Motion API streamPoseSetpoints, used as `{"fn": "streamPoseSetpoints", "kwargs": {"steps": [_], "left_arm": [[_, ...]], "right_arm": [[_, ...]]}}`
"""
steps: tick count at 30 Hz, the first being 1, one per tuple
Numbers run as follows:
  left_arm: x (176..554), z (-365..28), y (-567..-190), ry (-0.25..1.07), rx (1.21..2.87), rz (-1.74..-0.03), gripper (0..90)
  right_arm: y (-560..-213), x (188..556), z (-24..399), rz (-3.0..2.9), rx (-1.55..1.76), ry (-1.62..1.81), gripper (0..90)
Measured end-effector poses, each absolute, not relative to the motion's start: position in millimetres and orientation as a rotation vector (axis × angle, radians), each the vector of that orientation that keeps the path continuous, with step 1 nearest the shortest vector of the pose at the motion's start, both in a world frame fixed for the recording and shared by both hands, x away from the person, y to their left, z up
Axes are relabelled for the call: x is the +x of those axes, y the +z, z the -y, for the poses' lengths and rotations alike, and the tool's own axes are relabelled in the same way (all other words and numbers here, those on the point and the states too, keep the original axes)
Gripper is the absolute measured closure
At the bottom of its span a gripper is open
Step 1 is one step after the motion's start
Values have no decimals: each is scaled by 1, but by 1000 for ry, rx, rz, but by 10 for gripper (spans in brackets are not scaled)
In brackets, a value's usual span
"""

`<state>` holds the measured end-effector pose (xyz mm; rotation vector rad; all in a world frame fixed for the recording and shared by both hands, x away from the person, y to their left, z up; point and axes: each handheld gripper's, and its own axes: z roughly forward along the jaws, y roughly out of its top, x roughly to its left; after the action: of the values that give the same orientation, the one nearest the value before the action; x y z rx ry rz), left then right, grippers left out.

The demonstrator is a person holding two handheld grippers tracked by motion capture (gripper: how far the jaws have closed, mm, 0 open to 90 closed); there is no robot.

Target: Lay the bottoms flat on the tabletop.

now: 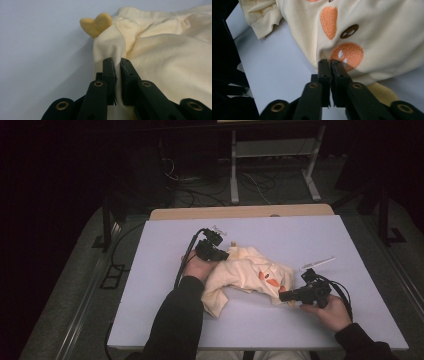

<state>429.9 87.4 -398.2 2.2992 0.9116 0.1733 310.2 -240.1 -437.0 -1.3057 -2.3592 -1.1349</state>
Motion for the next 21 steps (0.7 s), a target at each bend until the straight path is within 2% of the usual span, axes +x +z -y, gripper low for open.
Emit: {"fn": "streamPoseSetpoints", "kwargs": {"steps": [4,5,7,8,10,11,14,16,17,19,20,21], "left_arm": [[429,-93,-395,178,2267,-914,829],[428,-94,-394,181,2260,-912,830],[426,-97,-392,190,2239,-908,830],[425,-99,-391,190,2227,-906,831],[423,-102,-389,193,2208,-906,831],[421,-104,-388,200,2205,-906,831],[418,-109,-386,204,2175,-912,831],[417,-112,-385,202,2158,-915,832],[416,-113,-385,200,2147,-921,832],[416,-116,-385,202,2137,-927,832],[416,-117,-386,199,2134,-929,832],[416,-118,-386,198,2126,-932,832]], "right_arm": [[-431,310,248,2317,-1366,-1192,643],[-428,310,254,2289,-1428,-1239,566],[-427,310,257,2273,-1459,-1255,542],[-426,310,263,2260,-1522,-1284,487],[-425,311,266,2261,-1560,-1286,465],[-428,312,270,2217,-1618,-1285,418],[-436,314,272,2151,-1657,-1263,390],[-444,316,270,2107,-1661,-1236,394],[-445,318,266,2109,-1638,-1233,435],[-444,320,261,2138,-1603,-1237,570],[-442,323,255,2179,-1594,-1217,710],[-442,323,255,2179,-1594,-1217,710]]}}
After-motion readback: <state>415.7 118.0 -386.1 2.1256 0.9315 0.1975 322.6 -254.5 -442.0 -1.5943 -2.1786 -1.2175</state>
